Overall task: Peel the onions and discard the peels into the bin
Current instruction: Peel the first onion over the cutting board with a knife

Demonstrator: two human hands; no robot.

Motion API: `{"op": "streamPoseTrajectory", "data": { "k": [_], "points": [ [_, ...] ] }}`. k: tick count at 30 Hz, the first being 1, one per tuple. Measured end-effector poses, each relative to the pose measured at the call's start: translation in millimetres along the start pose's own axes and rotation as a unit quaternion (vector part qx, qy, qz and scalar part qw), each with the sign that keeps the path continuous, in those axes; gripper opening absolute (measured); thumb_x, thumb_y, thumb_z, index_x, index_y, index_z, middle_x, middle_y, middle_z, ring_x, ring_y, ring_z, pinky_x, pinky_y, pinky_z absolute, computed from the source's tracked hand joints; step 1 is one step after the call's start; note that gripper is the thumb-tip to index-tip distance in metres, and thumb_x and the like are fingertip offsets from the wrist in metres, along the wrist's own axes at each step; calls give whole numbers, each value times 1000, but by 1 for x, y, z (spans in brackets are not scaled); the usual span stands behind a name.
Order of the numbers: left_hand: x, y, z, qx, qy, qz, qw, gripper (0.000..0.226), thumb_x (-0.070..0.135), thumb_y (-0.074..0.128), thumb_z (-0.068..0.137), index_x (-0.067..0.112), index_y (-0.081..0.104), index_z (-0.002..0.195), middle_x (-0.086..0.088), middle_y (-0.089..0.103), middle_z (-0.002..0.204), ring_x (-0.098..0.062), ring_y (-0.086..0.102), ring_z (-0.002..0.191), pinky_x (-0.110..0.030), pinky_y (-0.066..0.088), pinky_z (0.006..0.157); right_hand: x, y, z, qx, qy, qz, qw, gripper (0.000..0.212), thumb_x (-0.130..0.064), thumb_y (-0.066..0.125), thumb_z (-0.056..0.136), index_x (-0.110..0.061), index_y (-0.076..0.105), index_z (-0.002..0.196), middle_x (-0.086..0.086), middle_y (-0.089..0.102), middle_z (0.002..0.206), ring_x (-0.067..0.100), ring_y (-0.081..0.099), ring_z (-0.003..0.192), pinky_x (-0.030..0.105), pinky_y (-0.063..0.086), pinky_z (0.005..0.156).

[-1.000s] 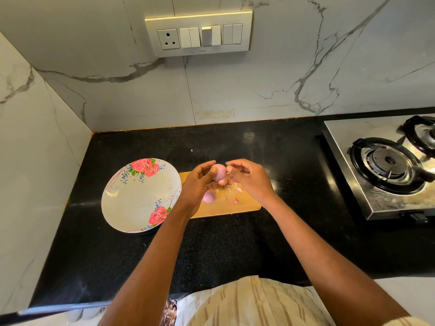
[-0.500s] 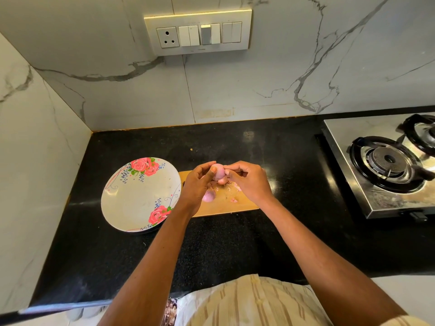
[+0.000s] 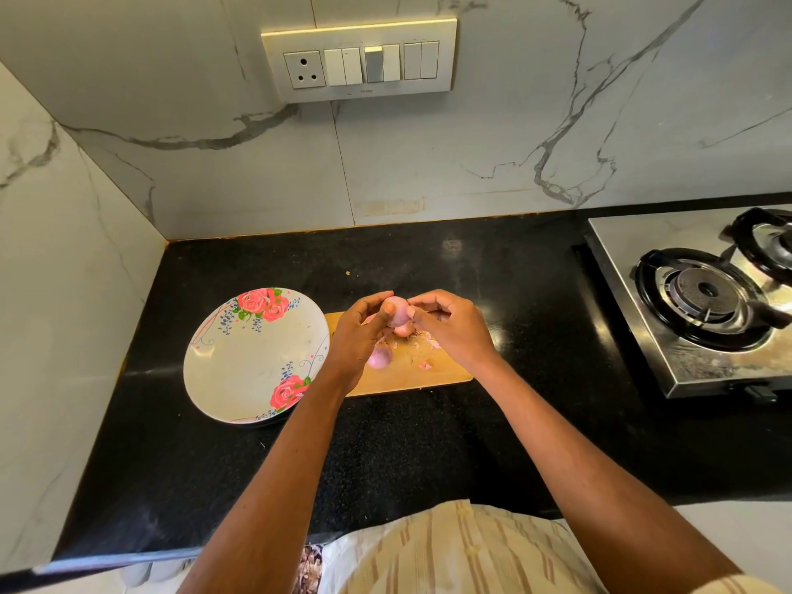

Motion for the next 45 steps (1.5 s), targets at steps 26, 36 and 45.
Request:
{"op": "streamPoseTrajectory", "data": {
  "k": [26,36,45],
  "points": [
    [3,1,-8,-41,7,-37,998,37,37,58,101,30,59,137,7,64,134,-15,62,121,-33,53,103,16,-8,2,47,53,-70,995,13,-16,72,92,-28,72,97,-16,72,91,-6,66,87,10,49,72],
    [-6,-1,-3,-6,-8,-41,999,34,39,61,99,33,61,132,7,66,131,-16,63,120,-44,49,109,0,0,-1,-34,33,27,998,19,-27,77,89,-24,74,108,-12,75,104,0,68,101,20,54,88],
    [3,-1,-10,-51,-24,-88,995,38,41,62,89,33,62,127,3,65,132,-19,64,120,-34,54,102,3,-5,2,-4,57,62,996,12,-13,75,90,-18,74,100,-3,76,94,11,72,89,29,59,83]
  ]
}}
Point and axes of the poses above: each hand's wrist, its own z-axis towards the middle knuckle, its own y-axis out of the palm, x = y × z, the point moved 5 cm from there along z, towards the middle knuckle
